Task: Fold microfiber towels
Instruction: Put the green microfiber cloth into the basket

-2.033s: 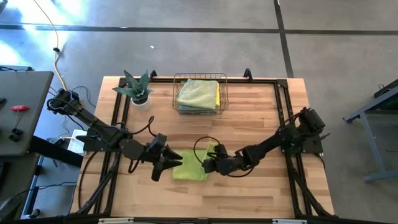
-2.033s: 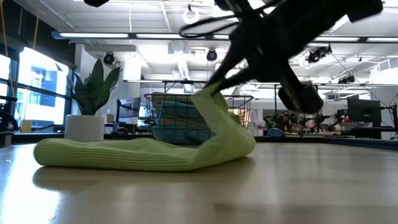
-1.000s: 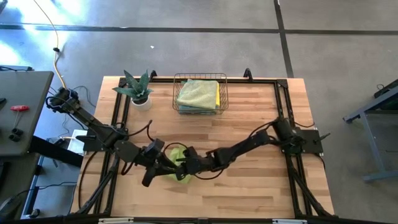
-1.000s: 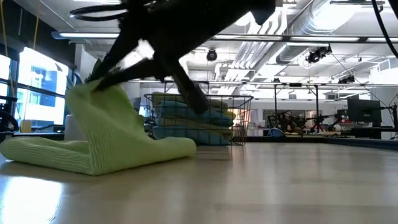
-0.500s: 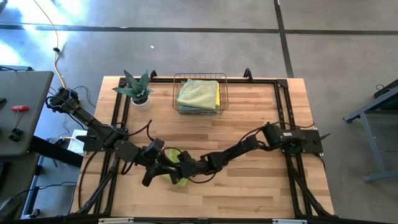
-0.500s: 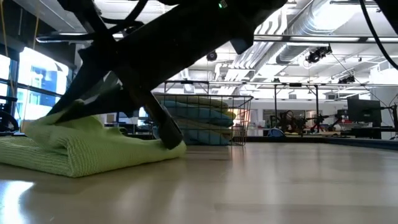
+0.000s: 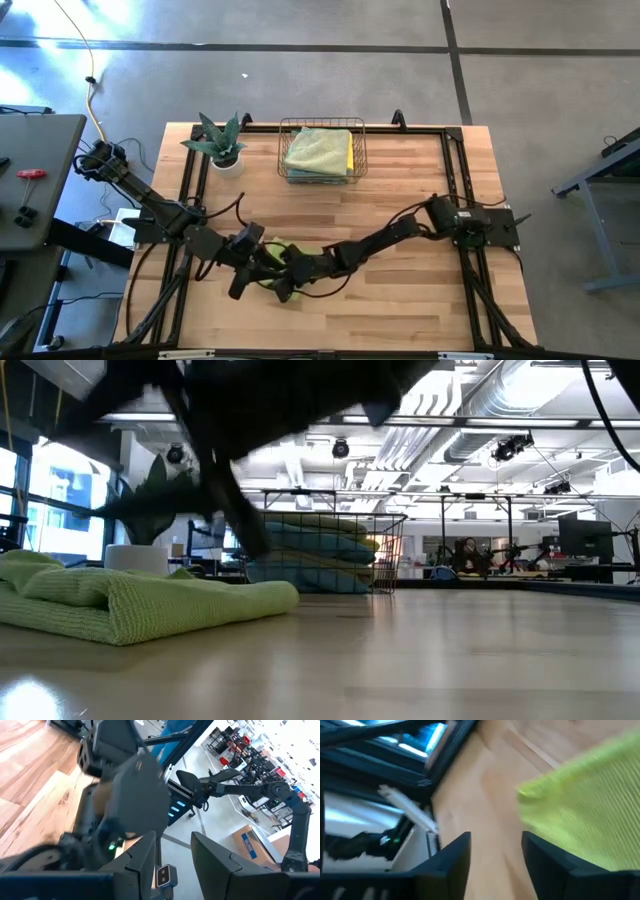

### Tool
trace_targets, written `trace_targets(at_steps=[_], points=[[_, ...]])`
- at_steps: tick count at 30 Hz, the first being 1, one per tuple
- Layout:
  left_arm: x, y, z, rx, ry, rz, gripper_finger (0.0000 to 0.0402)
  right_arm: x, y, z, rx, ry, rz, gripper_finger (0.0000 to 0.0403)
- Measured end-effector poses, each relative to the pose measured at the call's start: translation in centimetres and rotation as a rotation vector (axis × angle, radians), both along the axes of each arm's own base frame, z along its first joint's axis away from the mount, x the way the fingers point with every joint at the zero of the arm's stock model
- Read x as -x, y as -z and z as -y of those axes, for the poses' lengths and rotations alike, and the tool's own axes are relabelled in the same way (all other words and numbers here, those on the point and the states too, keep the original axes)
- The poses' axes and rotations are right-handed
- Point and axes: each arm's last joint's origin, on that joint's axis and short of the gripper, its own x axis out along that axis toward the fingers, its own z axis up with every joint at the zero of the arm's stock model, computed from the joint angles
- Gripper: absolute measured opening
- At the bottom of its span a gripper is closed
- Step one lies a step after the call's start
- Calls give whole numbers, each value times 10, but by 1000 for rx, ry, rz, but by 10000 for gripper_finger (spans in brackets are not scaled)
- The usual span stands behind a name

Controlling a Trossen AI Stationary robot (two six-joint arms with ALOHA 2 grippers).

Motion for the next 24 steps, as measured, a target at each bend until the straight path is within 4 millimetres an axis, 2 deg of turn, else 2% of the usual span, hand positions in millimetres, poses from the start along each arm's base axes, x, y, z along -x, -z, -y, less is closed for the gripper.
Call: trace_targets(at_steps=[4,7,11,14,20,24], points=[[0,0,0,2,8,-2,115,5,-24,2,110,-50,26,186],[2,1,3,-4,20,-9,115,16,-31,8,211,-11,-78,186],[5,4,7,-20,41,-38,115,27,-22,13,305,73,-237,179],[7,6,10,-31,53,-56,115,30,-14,13,335,72,-288,174],[9,7,12,-50,61,-68,115,38,-2,15,484,-20,-399,171],[9,8,12,-59,62,-69,115,50,6,20,593,-102,-534,171]])
